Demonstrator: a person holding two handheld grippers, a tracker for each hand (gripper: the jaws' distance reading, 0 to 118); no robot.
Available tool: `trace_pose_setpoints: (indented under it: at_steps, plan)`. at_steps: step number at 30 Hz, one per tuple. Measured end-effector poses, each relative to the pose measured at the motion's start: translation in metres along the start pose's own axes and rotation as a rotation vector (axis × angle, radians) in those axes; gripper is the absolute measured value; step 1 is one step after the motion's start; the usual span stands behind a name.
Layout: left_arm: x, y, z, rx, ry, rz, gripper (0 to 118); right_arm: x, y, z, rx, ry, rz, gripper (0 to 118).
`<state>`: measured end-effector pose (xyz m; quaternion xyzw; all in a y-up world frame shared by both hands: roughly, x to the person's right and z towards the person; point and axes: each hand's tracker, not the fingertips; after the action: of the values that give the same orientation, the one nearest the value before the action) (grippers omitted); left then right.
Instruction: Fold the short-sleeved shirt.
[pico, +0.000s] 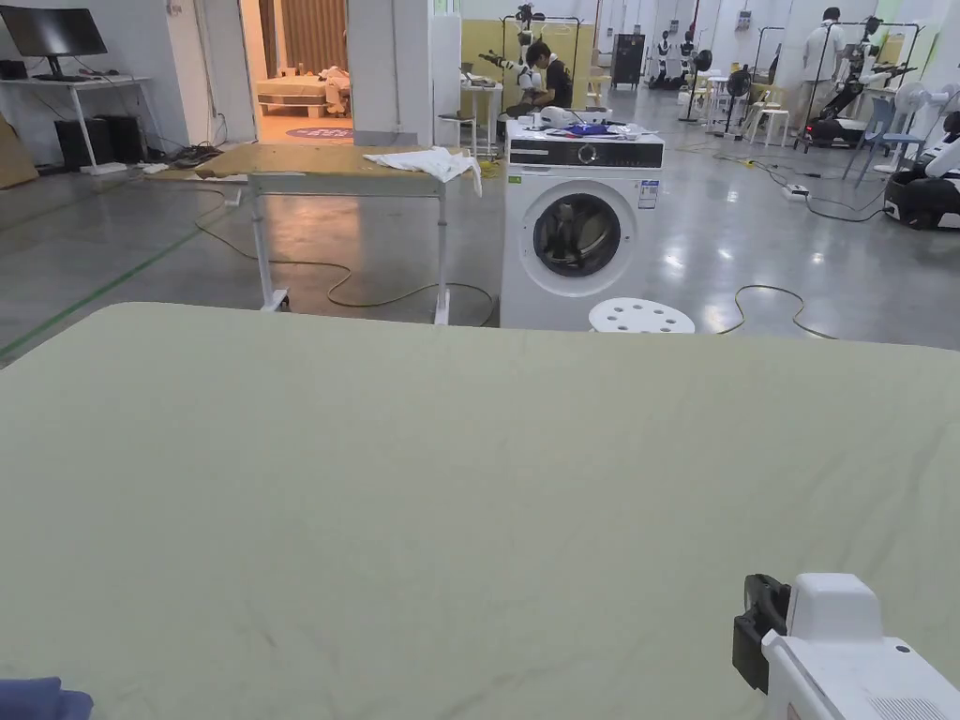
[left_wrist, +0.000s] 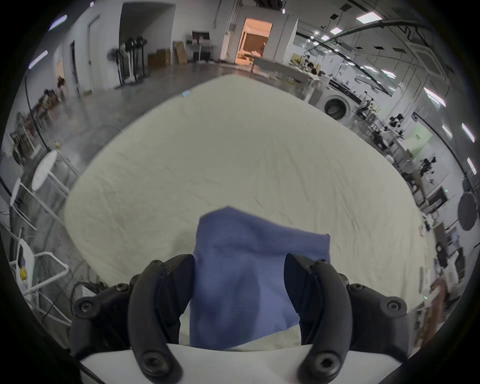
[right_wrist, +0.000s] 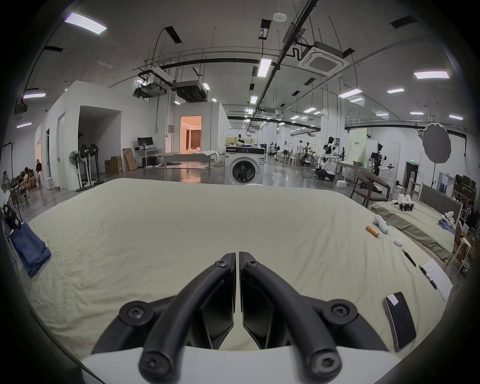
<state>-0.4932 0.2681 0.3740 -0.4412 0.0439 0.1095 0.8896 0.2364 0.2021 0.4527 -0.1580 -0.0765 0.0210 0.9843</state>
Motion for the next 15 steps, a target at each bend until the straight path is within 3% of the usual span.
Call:
trace_pose_setpoints:
  at_steps: [7, 15]
  plan:
    - [0.031, -0.018, 0.012, 0.24, 0.17, -0.089, 74, 0.001, -0.003, 0.004, 0.0, 0.011, -0.003, 2]
    - [0.131, -0.081, 0.005, 0.401, -0.006, -0.226, 73, -0.003, -0.007, 0.005, 0.015, 0.018, -0.027, 2]
